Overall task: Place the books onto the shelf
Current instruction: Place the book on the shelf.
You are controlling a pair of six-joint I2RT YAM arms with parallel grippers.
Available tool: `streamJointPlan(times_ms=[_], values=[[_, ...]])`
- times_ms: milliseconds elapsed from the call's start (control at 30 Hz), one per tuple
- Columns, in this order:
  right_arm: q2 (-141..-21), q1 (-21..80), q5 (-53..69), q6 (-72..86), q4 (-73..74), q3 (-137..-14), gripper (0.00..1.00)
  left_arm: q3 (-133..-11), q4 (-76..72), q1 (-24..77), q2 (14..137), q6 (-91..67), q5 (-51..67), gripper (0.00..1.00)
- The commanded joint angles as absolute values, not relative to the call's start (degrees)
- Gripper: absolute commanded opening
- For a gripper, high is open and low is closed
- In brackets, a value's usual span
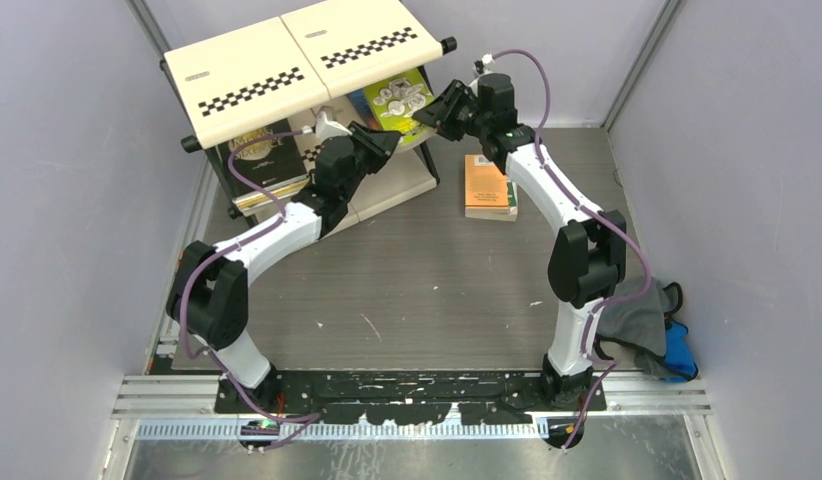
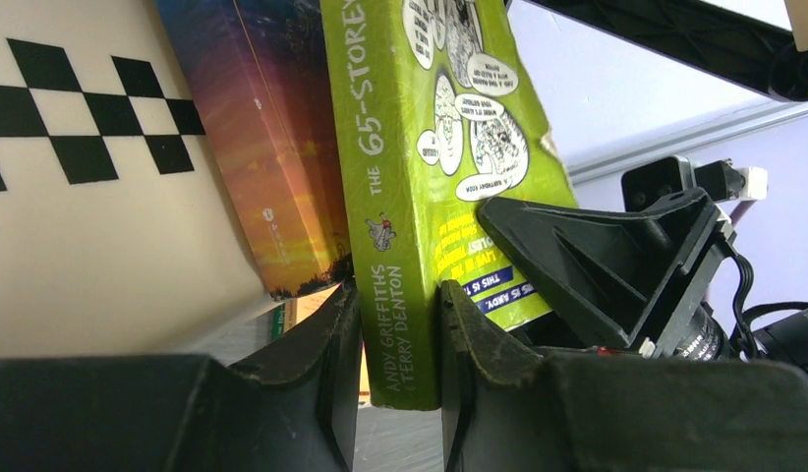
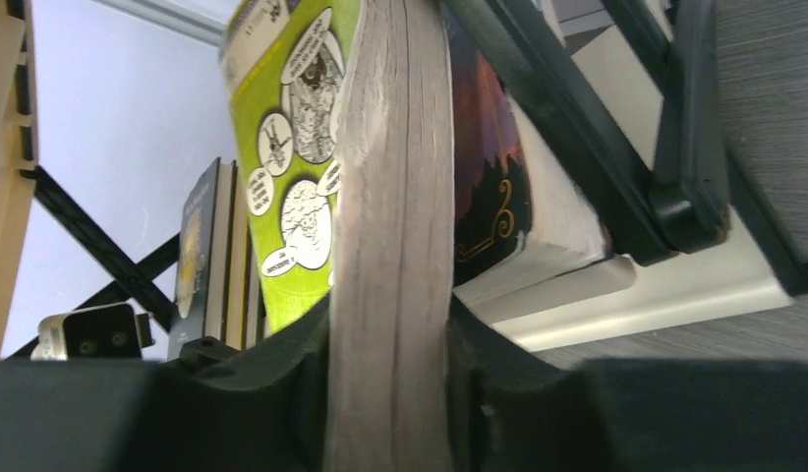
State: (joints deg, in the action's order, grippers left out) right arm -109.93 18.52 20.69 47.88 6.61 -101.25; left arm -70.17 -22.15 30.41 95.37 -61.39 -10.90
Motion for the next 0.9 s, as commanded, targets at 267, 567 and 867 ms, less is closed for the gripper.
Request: streamJointPlan(times_ms=[267,567,867], values=[[-107.6,16.0,13.5,41.5,2.6,-105.3,0.66,-71.6,-26.4,29.1,94.3,-59.9,-11.9,0.02],[-101.5,16.6,8.5,36.5,3.4,-99.2,0.66,-71.3,-26.5,29.0,94.0,-60.9,-13.0,0.05],[-90.4,18.4,0.9,28.4,3.0,-86.8,0.62,-71.2,-25.7,29.0,94.0,-62.8,-13.7,0.00]])
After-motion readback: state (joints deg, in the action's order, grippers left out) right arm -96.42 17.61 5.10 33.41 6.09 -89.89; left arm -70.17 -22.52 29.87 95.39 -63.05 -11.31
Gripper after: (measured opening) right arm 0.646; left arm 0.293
